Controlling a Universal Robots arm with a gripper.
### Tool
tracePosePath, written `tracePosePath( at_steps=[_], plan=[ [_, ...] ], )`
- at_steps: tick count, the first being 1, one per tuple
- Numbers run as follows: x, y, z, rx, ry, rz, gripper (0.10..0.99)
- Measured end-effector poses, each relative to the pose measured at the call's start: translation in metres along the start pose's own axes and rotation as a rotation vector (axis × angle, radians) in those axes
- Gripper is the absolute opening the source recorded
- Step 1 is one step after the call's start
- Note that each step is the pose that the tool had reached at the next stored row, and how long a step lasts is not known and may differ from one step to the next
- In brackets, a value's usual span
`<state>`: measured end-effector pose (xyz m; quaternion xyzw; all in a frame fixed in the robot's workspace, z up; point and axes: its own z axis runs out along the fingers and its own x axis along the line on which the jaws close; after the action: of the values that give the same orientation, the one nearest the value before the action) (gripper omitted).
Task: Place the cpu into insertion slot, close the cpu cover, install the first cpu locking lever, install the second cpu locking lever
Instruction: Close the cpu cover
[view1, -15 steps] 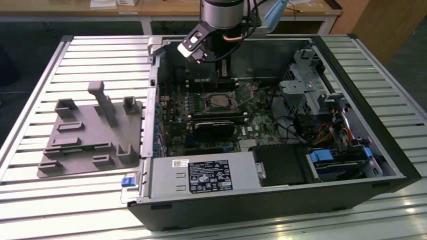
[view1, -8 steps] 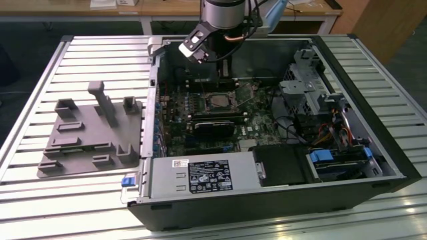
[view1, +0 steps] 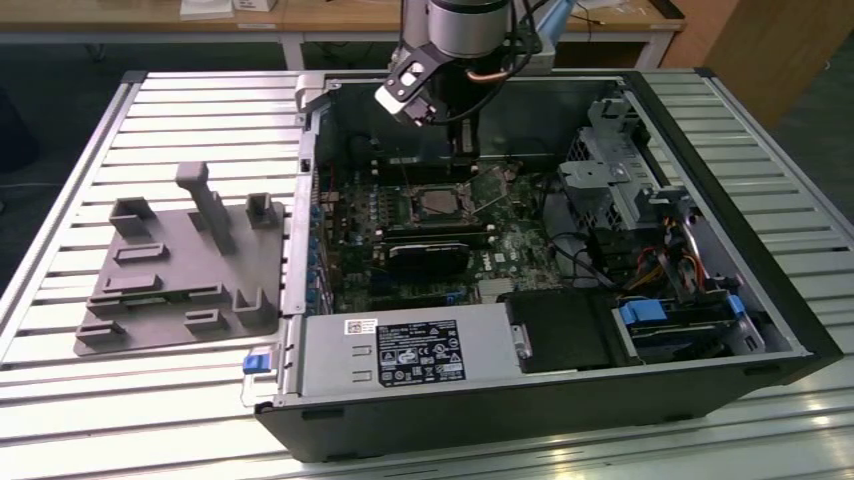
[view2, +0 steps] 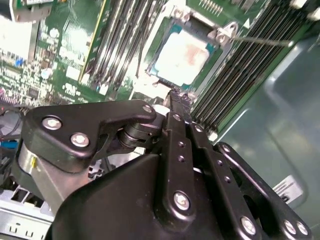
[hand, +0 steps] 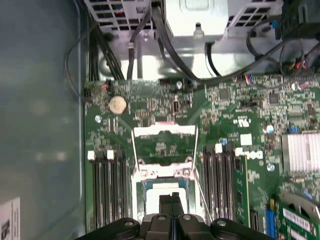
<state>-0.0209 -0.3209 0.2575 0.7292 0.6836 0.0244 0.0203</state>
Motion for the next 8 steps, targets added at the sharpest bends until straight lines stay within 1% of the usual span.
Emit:
tracePosePath(
  at_steps=[8],
  plan=[
    [0.0016, 0.0246, 0.0016, 0.0, 0.0, 0.0, 0.102]
  ],
)
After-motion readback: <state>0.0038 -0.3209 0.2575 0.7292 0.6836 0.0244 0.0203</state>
